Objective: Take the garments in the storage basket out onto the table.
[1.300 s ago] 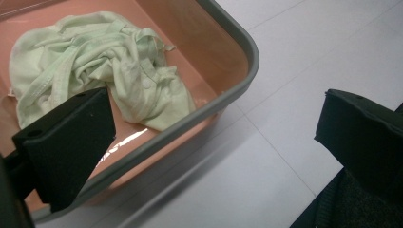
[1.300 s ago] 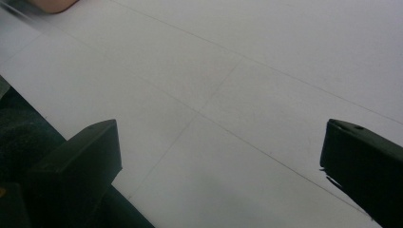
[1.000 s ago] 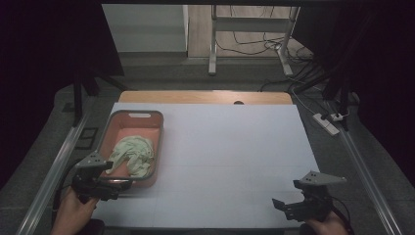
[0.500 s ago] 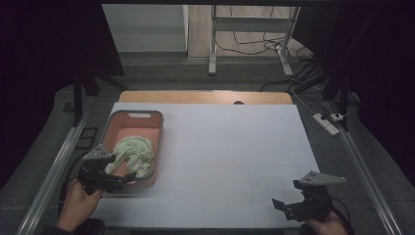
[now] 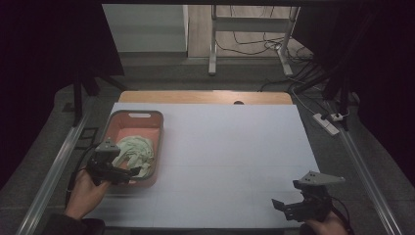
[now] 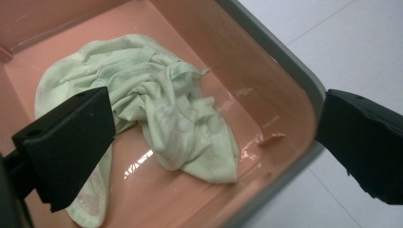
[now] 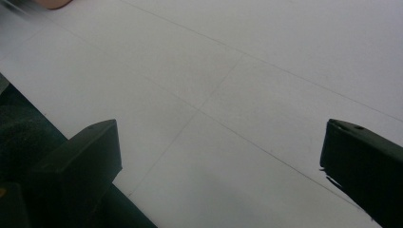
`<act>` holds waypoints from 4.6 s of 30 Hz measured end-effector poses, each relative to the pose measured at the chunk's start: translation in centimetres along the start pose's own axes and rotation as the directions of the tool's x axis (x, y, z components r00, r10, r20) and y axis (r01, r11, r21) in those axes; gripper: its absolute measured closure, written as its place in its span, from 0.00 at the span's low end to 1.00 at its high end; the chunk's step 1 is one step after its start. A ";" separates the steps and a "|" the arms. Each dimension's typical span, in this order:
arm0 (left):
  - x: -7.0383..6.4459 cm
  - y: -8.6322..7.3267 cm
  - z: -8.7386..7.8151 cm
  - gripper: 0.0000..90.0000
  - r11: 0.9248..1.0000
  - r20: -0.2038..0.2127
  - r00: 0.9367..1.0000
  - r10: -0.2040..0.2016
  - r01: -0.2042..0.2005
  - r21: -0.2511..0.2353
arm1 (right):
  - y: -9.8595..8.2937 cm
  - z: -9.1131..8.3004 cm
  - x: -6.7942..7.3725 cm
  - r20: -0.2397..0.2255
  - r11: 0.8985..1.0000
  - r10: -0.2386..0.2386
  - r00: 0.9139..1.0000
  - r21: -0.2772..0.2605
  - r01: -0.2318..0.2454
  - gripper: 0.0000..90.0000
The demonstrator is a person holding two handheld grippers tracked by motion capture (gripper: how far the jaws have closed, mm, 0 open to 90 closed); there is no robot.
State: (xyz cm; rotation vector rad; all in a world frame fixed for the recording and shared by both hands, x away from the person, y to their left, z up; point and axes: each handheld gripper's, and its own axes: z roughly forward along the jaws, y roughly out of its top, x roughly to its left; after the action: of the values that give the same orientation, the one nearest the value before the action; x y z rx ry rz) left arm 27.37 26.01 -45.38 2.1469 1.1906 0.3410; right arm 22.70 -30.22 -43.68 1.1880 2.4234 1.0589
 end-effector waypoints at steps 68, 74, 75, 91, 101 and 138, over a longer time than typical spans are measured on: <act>7.9 3.7 10.9 0.00 0.922 -0.047 0.991 -0.128 0.137 0.363 | 0.0 0.3 0.2 -0.009 1.000 -0.017 1.000 0.025 0.017 0.00; 7.6 3.6 11.0 0.00 0.923 -0.061 0.989 -0.133 0.146 0.357 | 0.1 0.3 0.2 -0.010 0.999 -0.018 1.000 0.030 0.018 0.00; 7.6 3.6 11.0 0.00 0.923 -0.062 0.989 -0.135 0.148 0.356 | 0.1 0.3 0.2 -0.010 0.999 -0.018 1.000 0.030 0.018 0.00; 5.8 4.7 10.2 0.80 0.916 -0.036 0.994 -0.106 0.111 0.384 | 0.1 0.3 0.3 -0.007 0.999 -0.029 1.000 0.034 0.029 0.00; 6.3 4.7 9.8 0.84 0.913 -0.016 0.988 -0.153 0.147 0.381 | 0.0 0.3 0.3 -0.010 0.999 -0.039 0.999 0.031 0.039 0.00; 6.4 7.4 0.8 0.83 0.982 0.054 0.981 -0.187 0.185 0.041 | 0.0 0.2 0.4 -0.012 0.999 -0.039 0.999 0.027 0.039 0.00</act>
State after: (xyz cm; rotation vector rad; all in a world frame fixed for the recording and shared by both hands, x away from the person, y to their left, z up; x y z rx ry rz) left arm 36.15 28.21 -41.68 2.0413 1.3605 0.1752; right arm 22.61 -29.82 -43.80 1.1415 2.4666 1.0275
